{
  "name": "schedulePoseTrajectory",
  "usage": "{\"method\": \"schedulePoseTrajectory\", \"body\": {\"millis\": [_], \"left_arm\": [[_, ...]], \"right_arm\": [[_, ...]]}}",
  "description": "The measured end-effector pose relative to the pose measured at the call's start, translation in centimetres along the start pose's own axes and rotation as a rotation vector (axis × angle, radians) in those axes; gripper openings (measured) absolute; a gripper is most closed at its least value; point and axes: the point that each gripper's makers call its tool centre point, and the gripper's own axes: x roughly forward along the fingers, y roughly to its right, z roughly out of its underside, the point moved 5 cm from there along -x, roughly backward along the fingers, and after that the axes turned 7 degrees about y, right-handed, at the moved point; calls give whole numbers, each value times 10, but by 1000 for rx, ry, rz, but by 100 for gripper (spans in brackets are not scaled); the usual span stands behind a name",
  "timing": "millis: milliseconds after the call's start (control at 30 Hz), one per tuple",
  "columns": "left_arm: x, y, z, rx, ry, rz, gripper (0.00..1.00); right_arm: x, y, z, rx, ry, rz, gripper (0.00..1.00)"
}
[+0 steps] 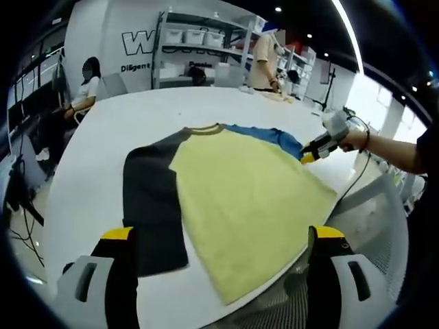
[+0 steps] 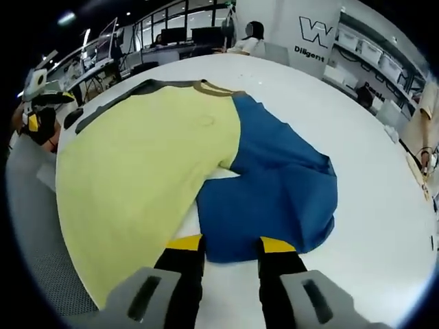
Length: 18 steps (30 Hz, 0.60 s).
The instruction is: Fold the garment on the visible template until the final outline fits inside the template.
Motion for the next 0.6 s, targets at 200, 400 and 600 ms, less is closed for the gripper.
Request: {"method": "schedulePoseTrajectory", "body": {"millis": [200, 400, 600], "left_arm": [[-1, 0, 2, -17, 1, -2, 99], [-1, -1, 1, -16, 13, -5, 99], [1, -3, 1, -11, 8, -6, 99]], "right_arm": [[1, -4, -2, 22, 22, -15, 5], [2, -1, -2, 46, -2, 5, 0], [-6, 3, -16, 102, 31, 10, 0]]}}
